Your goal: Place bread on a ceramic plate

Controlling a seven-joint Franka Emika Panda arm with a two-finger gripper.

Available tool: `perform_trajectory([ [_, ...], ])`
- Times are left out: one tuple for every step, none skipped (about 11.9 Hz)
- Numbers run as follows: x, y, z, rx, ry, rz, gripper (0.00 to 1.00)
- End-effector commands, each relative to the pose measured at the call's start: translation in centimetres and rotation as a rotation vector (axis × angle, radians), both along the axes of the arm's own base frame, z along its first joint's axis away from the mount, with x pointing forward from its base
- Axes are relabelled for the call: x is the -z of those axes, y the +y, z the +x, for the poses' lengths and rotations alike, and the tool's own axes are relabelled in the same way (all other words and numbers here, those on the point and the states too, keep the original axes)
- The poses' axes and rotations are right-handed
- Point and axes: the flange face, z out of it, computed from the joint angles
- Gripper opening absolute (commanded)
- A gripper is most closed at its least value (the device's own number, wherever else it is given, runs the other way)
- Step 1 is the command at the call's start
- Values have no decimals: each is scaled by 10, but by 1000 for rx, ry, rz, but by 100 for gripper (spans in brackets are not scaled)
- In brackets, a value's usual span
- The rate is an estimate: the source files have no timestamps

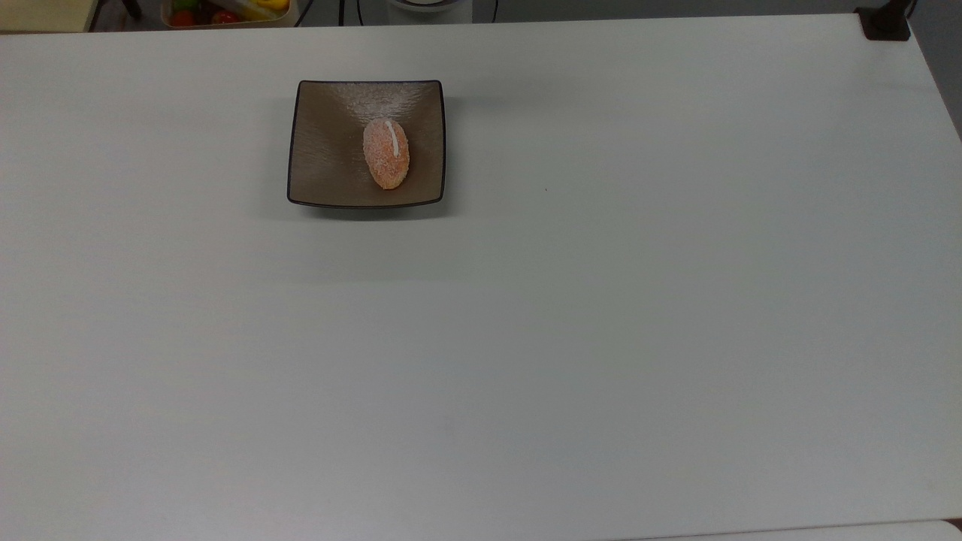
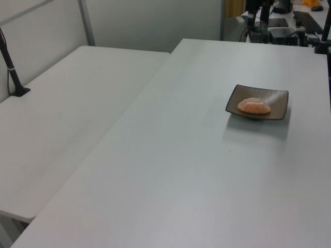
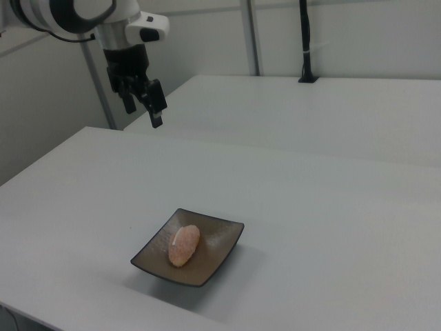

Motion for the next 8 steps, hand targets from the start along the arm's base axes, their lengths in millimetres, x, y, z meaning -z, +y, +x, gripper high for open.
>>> perform_trajectory([
  [-2, 16, 4, -27, 13, 15, 100],
  [-1, 17, 9, -76, -12, 13, 100],
  [-3, 18, 11, -109, -47, 9, 100],
  [-1, 19, 14, -146, -72, -4, 100],
  [3, 18, 18, -217, -97, -16, 100],
  [5, 18, 20, -260, -108, -20, 100],
  [5, 19, 20, -265, -110, -21, 100],
  [6, 19, 21, -268, -109, -21, 100],
])
